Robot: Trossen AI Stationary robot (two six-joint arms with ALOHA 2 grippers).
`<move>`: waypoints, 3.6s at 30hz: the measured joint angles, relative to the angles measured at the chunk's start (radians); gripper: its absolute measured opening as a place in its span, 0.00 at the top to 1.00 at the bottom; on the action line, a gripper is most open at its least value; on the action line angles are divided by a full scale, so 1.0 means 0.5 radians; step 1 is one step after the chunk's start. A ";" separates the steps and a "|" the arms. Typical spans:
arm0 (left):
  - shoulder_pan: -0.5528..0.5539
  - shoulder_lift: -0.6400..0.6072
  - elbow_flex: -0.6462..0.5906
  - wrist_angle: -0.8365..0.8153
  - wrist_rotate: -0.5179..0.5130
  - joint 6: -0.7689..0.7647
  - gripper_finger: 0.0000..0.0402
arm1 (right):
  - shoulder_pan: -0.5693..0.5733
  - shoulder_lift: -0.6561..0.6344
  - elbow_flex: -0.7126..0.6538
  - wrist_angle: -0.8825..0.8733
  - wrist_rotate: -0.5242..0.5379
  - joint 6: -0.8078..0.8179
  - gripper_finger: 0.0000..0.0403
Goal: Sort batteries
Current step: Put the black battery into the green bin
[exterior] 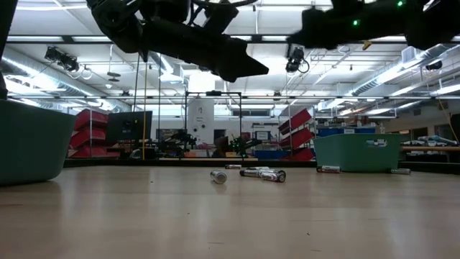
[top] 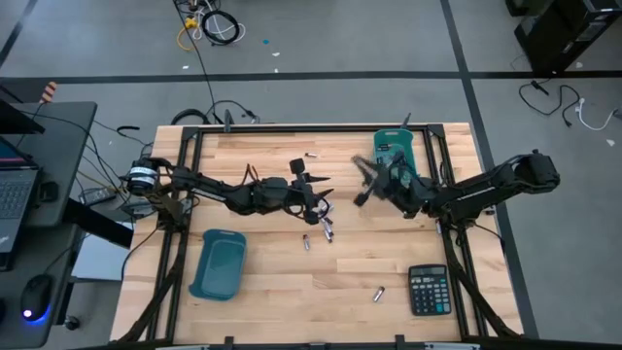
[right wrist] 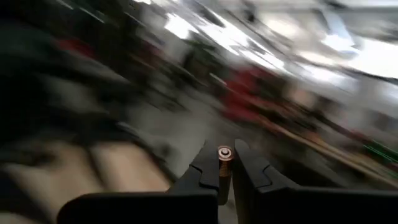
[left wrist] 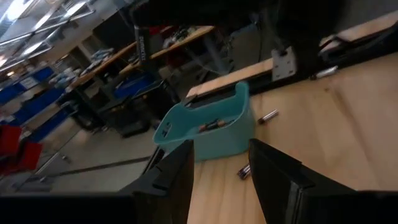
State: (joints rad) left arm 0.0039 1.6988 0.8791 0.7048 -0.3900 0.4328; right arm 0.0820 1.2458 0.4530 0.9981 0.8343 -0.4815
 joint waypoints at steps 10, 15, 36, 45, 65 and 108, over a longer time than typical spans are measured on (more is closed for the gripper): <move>-0.067 0.000 -0.001 -0.182 -0.566 -0.043 0.62 | -0.230 -0.397 0.000 -1.207 0.640 0.715 0.97; -0.087 -0.001 -0.001 -0.189 -0.630 -0.050 0.62 | -0.519 -0.663 0.000 -1.781 0.081 1.261 0.97; -0.102 -0.001 -0.001 -0.166 -0.630 -0.115 0.62 | -1.113 -0.724 0.000 -2.615 -0.753 1.888 0.86; -0.102 -0.001 -0.001 -0.166 -0.630 -0.114 0.62 | -1.123 -0.685 0.000 -2.601 -0.782 1.909 0.70; -0.139 -0.001 -0.001 -0.533 0.473 -0.160 0.62 | -0.981 -0.685 0.000 -2.096 -1.301 1.417 0.66; -0.038 0.282 -0.001 -0.842 0.571 -0.529 0.78 | -0.087 0.840 0.468 -1.631 -1.478 1.275 0.97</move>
State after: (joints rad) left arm -0.0151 1.8400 0.8787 0.2840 -0.1043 0.1680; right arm 0.0383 1.6656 0.6868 0.1828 0.0954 0.1559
